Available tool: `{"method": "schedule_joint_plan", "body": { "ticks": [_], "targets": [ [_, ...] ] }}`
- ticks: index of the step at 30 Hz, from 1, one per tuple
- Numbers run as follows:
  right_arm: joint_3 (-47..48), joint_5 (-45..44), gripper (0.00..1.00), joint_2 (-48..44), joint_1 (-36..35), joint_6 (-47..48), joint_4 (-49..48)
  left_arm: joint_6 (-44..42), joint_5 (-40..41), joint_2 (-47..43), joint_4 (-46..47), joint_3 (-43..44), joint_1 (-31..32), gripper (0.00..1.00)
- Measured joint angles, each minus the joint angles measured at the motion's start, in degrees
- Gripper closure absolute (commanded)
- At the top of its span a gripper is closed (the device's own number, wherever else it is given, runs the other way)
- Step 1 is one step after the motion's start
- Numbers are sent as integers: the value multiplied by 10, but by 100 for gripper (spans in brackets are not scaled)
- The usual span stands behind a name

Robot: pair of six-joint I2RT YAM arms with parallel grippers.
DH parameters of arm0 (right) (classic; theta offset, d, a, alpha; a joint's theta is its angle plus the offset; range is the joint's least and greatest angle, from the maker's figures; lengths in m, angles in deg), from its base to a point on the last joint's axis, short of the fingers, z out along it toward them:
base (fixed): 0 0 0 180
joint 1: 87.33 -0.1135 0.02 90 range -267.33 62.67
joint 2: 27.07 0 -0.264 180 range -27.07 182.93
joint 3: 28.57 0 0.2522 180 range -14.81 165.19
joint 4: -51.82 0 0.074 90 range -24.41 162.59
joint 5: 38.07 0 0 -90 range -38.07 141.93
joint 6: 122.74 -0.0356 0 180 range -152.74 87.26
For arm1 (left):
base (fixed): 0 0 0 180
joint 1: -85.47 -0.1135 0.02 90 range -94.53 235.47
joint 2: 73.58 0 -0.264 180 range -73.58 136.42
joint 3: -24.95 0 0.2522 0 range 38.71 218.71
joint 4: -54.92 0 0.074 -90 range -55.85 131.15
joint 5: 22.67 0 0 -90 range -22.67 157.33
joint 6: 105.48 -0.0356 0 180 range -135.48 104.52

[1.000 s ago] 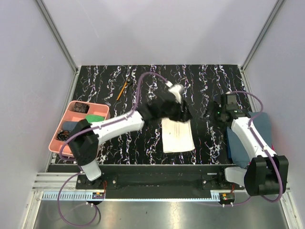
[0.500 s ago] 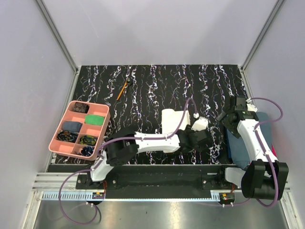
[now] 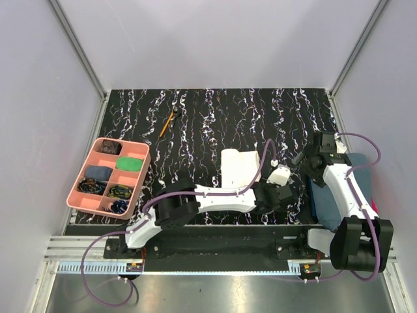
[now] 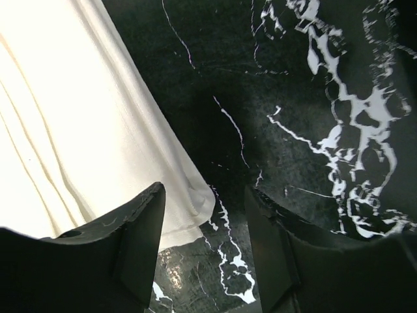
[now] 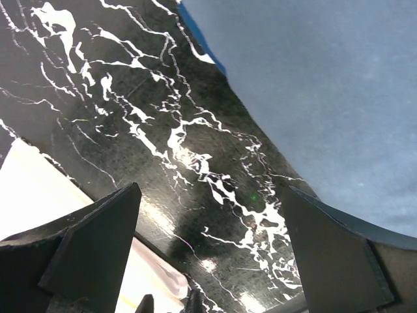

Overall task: Fold the napkin into a case and place the utensils inside
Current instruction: Fold the 2/3-rectangle-folded napkin at the center of the board.

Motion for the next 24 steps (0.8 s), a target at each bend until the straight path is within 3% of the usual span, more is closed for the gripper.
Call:
{"method": "schedule_joint_plan", "body": {
  "ticks": [9, 13, 17, 20, 24],
  "targets": [
    [-9, 22, 0, 17, 0, 8, -23, 9, 12, 32, -33, 10, 4, 51],
    [-15, 43, 0, 22, 0, 18, -39, 11, 15, 33, -40, 13, 3, 64],
    [-26, 95, 0, 32, 0, 36, -69, 11, 19, 33, -41, 12, 3, 90],
    [-31, 154, 0, 52, 0, 55, -93, 9, 18, 22, -28, -9, 0, 98],
    [-31, 269, 0, 96, 0, 90, -134, 4, -11, -45, 5, -98, -13, 100]
  ]
}}
